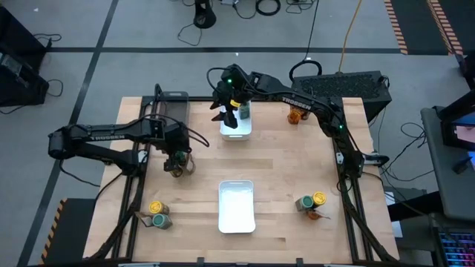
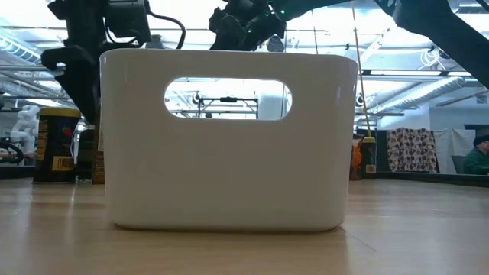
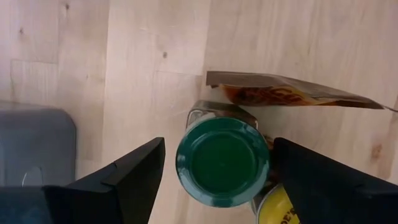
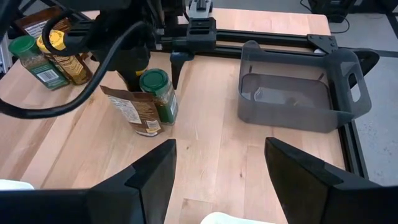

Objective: Sort spices by type
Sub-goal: Put the top left green spice bottle into the top white bin

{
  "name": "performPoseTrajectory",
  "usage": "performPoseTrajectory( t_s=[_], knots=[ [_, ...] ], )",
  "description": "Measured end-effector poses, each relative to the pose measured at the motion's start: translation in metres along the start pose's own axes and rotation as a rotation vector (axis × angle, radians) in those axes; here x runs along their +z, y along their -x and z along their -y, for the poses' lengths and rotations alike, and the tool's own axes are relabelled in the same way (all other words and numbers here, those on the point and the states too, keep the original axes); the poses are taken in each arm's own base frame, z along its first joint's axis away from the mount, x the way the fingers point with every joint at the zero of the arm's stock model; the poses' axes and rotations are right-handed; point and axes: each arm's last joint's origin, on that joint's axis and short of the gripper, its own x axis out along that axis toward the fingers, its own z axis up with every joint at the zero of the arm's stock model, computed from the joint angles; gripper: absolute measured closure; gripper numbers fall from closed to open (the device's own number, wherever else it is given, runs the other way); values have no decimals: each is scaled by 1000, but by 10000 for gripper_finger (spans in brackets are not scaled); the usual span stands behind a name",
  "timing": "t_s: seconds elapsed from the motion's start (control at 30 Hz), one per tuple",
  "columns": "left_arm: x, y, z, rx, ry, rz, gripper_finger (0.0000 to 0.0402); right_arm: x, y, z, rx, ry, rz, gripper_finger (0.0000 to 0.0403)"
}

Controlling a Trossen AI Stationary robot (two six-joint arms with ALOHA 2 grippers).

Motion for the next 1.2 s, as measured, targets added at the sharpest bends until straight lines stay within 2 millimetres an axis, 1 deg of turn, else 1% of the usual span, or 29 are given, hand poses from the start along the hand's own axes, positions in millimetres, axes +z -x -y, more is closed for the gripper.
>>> performPoseTrajectory(
  t_s=[0.33,0.4,0.47,0.67,0.73,0.9,1.03,1.2],
  knots=[
    [0,0,0,4,0,3,99,0,0,0,-1,-4,0,174],
    [1,-1,0,3,5,-5,104,0,0,0,-1,-4,0,174],
    [2,-4,0,1,19,-18,117,0,0,0,-2,-4,0,174],
    [6,-14,-1,-6,22,-69,175,-1,1,2,-68,-4,-34,174],
    [6,-15,-2,-7,22,-75,189,-2,2,3,-70,-2,-34,174],
    [8,-13,-2,-1,20,-66,190,-1,13,7,-84,-6,-33,174],
    [14,0,-3,44,17,-21,190,-3,27,15,-103,-30,-45,174],
    [19,19,-6,135,-8,-35,190,-2,59,18,-129,-66,-64,174]
  ],
)
